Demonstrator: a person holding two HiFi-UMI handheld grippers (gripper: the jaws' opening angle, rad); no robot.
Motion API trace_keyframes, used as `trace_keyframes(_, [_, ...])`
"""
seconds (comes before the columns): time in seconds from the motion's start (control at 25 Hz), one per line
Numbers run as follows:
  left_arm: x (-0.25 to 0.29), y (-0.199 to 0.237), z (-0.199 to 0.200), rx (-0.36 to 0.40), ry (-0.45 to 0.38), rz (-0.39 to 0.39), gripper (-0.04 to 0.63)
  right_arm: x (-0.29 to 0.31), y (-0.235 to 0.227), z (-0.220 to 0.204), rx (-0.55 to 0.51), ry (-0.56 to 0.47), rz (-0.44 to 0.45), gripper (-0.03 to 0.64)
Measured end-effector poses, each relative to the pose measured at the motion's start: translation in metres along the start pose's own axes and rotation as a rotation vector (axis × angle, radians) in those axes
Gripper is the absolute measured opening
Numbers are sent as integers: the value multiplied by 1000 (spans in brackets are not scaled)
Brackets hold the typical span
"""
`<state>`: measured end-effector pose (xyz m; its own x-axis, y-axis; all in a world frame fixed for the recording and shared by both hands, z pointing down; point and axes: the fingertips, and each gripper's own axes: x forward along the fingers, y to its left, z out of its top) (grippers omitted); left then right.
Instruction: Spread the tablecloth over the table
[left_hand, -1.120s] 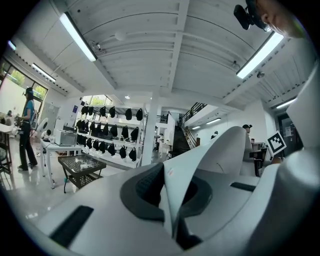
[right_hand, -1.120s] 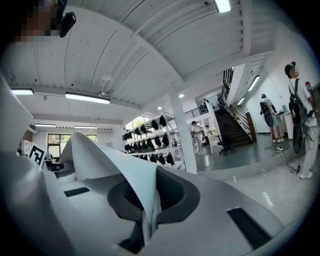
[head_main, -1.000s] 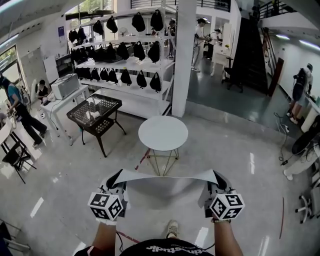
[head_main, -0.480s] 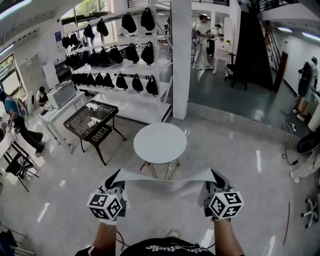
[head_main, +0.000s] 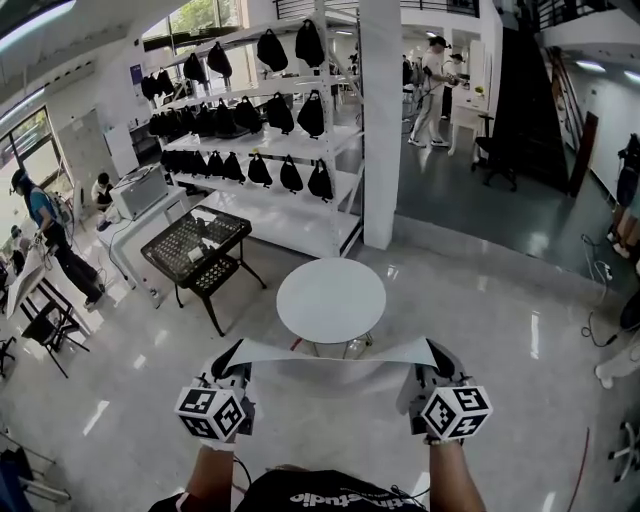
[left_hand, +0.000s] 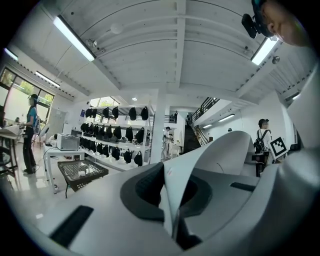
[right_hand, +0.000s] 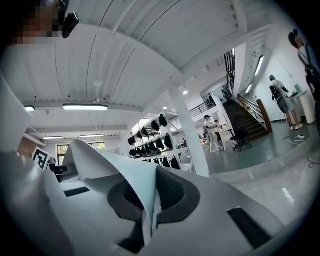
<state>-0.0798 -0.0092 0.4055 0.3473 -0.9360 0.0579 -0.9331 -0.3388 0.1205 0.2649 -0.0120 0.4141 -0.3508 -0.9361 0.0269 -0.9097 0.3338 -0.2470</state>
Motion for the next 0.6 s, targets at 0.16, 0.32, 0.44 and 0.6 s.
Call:
trace_keyframes(0.16, [6, 5, 3, 2, -8, 20, 17, 16, -2, 2, 4, -3, 21, 28])
trace_keyframes(0.32, [13, 11, 7, 5, -5, 33, 17, 28, -2, 1, 9, 11, 31, 28])
trace_keyframes(0.44, [25, 16, 6, 7, -1, 34, 17, 39, -5, 1, 4, 13, 28, 28])
trace_keyframes(0.6, [47, 22, -2, -6, -2, 26, 17, 53, -16, -2, -1, 16, 14, 28])
